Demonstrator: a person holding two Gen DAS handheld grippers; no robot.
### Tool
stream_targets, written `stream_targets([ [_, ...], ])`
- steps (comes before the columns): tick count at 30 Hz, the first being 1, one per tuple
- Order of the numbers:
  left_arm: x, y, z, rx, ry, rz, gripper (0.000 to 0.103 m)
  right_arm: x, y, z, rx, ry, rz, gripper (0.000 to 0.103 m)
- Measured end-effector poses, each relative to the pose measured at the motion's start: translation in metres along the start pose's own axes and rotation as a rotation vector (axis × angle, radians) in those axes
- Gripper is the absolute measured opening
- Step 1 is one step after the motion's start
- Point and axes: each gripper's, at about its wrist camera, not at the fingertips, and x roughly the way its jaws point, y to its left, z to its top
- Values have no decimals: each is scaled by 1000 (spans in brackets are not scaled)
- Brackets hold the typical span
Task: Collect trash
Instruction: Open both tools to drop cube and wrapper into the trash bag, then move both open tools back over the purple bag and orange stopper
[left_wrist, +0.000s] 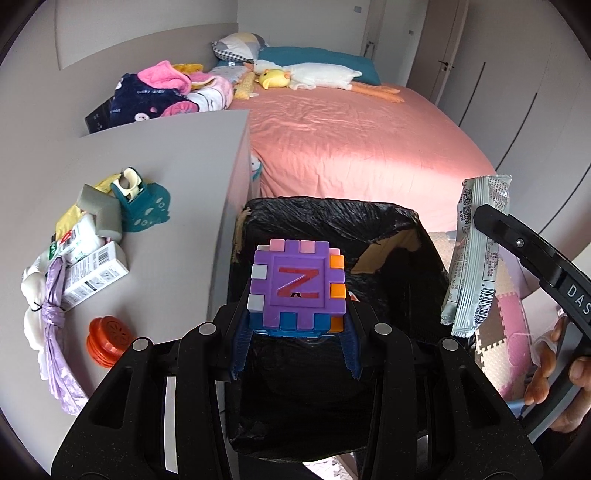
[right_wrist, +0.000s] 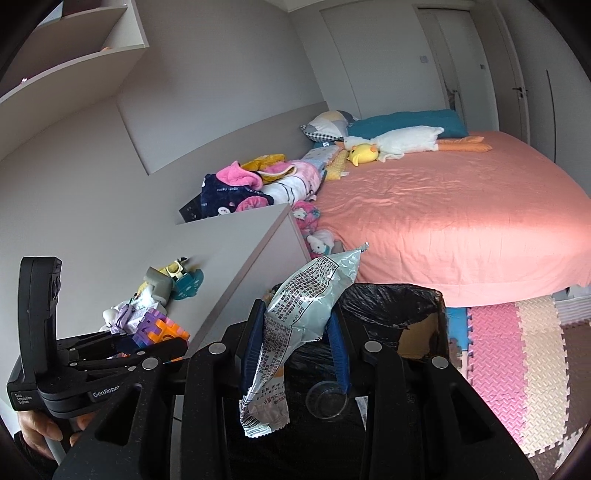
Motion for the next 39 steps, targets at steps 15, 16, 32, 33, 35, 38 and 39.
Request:
stream_targets([
  [15,15,-23,-6,101,53,-14,97,4,-24,-1,44,-18,-169,89],
  [16,13,-22,-6,108,47,-4,97,5,-25,0,44,-15,-171,89],
  [32,-2,16,-11,23,18,26,97,17,-1,-5,8,7,-135,89],
  [33,-3,19,-11,19,20,27,97,18,2,-6,3,9,-132,89],
  [35,-4,23,-12,14,19,33,97,20,7,-7,-4,13,-125,89],
  [38,-8,31,-13,6,13,48,97,24,15,-8,-19,20,-111,89],
  [39,-9,34,-14,0,11,53,97,25,18,-9,-24,22,-104,89],
])
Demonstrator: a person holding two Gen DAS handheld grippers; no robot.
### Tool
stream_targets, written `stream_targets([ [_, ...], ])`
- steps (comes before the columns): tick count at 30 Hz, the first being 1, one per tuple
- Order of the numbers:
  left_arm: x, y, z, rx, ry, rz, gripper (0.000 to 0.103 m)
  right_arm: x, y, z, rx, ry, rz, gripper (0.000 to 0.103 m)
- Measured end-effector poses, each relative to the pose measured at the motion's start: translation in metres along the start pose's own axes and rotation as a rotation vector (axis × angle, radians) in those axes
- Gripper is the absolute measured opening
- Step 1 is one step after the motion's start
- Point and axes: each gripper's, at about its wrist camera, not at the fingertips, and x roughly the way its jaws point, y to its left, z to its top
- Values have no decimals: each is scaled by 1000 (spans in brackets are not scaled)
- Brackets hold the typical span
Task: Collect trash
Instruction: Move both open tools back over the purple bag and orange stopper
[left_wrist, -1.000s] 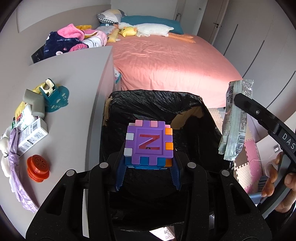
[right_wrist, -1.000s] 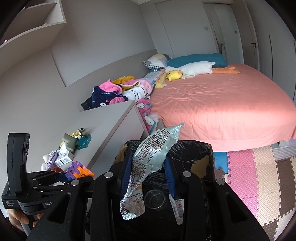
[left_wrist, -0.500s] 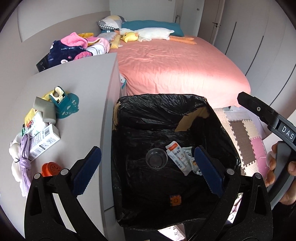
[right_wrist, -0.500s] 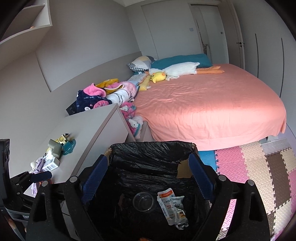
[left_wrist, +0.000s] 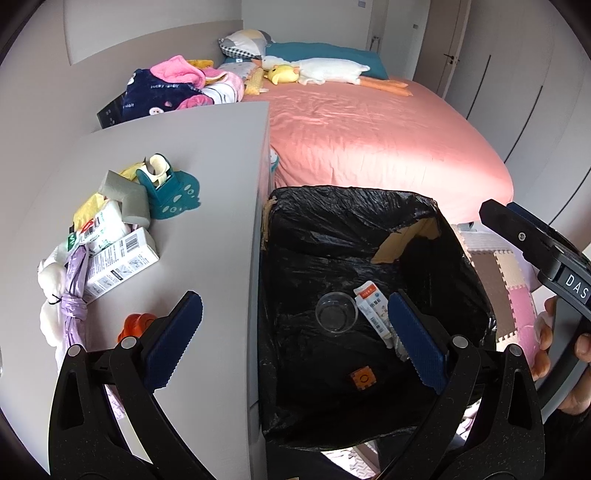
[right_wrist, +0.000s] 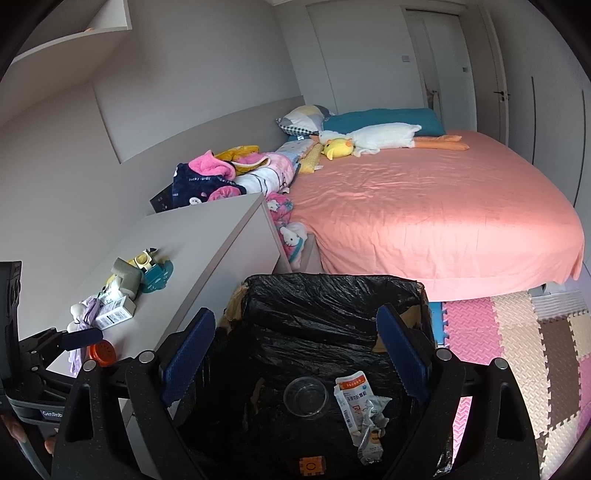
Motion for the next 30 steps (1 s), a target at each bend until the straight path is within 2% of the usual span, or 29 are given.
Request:
stream_targets([
  [15,-16,59,-20,-85,-3,87,97,17,60,-9,-107,36,121,89],
  [27,-23,110,-44,-158,23,134,97,32,99,-21,-161,63,208,89],
  [28,-23,114,-45,-167,27,135,96,34,102,-21,-165,64,214,89],
  [30,-23,125,-47,-191,30,139,88,37,107,-22,-173,72,227,89],
])
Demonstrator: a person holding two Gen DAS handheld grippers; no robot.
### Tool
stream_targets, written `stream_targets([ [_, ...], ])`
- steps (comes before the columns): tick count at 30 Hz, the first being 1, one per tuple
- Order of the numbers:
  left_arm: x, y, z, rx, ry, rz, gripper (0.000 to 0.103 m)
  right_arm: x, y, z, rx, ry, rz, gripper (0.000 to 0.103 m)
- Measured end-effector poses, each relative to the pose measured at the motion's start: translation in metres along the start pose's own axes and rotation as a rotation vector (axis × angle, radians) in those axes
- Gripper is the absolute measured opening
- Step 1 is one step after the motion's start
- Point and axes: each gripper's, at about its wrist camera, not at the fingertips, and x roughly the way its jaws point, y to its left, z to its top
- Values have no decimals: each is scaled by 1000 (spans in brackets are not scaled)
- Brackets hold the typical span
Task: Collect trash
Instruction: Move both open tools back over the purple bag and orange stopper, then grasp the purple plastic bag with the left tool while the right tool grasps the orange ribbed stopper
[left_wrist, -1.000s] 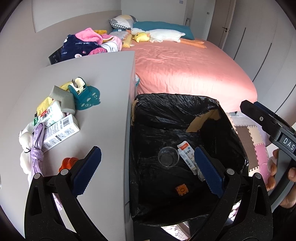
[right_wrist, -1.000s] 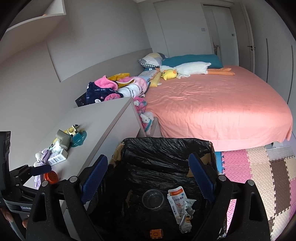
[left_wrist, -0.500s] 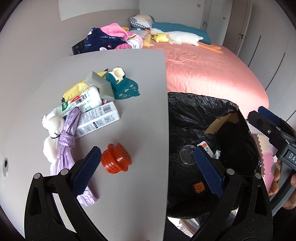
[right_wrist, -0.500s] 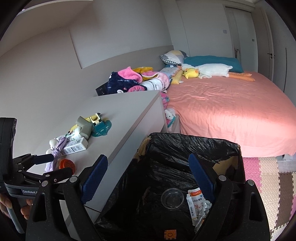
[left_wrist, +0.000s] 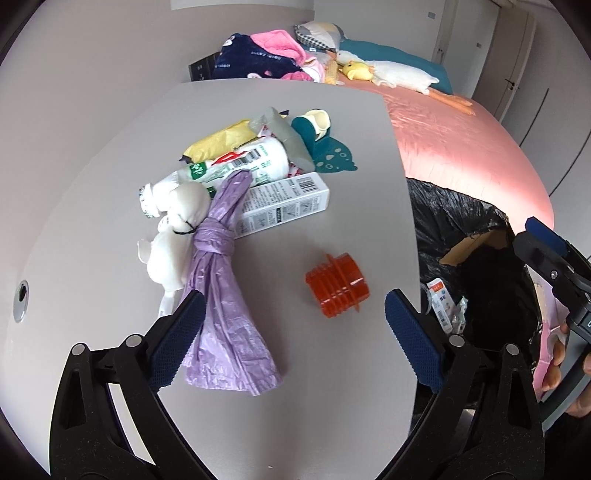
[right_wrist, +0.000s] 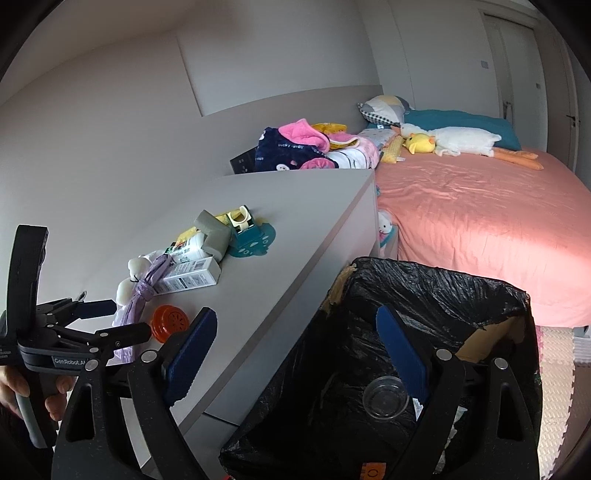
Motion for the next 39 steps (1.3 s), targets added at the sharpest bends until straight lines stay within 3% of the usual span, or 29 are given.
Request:
stream_targets([
  [12,30,35,-4,-60,80,8,52,27,27,-4,-52,57,71,75],
  [28,36,55,-4,-60,37,52,51,78,86,-2,-150,132,153,75],
  [35,38,61,-3,-77,30,36,51,104,108,5,-217,163,136,75],
  [37,39,60,-3,-66,32,43,51,112,112,7,-235,174,130,74],
  [39,39,58,-3,-57,34,48,51,120,115,9,-252,187,108,64],
])
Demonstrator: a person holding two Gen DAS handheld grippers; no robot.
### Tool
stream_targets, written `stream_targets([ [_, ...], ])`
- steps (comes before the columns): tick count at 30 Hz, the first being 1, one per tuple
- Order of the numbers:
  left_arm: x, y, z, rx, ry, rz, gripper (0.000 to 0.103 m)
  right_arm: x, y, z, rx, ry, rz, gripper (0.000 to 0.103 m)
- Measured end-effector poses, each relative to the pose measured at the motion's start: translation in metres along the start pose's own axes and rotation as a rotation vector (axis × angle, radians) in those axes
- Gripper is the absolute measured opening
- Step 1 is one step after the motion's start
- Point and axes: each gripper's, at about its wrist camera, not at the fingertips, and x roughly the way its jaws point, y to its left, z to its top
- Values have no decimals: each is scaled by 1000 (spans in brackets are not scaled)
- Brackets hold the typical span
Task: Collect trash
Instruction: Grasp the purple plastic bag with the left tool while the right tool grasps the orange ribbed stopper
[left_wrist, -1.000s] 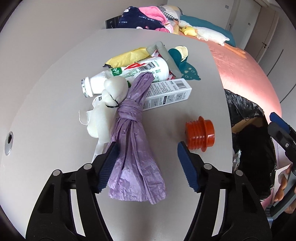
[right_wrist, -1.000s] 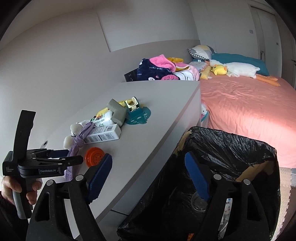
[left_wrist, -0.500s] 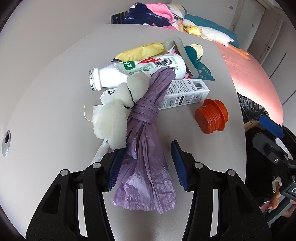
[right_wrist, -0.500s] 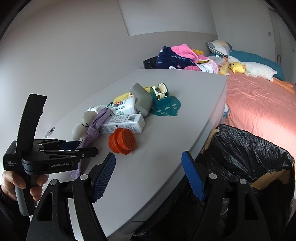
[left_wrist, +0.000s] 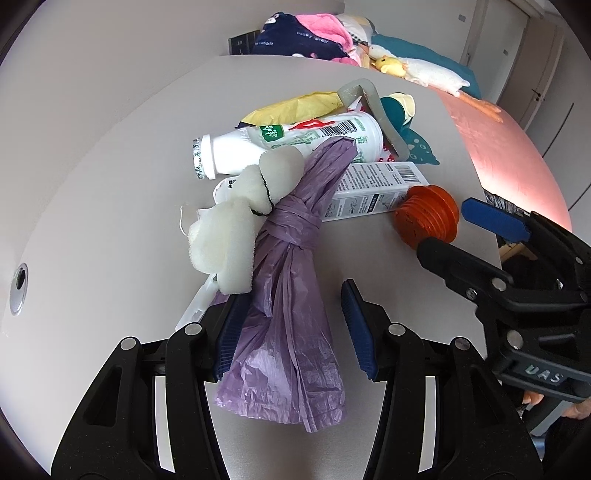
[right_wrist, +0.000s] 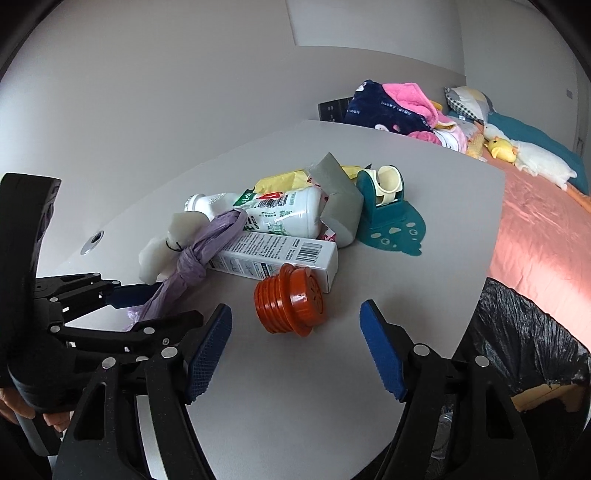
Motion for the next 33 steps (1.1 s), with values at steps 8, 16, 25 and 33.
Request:
stream_targets([
  [8,0,4,2,-23,4,-22,49,8,-3,2,14,11,-10,41],
  [16,-5,17,3,-119,-18,-34,11,-10,-15,-4,87,-25,44,39],
  [25,-35,1,6,-81,-103,-94,8,-38,-22,-4,114,-70,34,39],
  [33,-61,-14,9,-40,-155,-126,8,-65,-30,-12,129,-107,5,39],
])
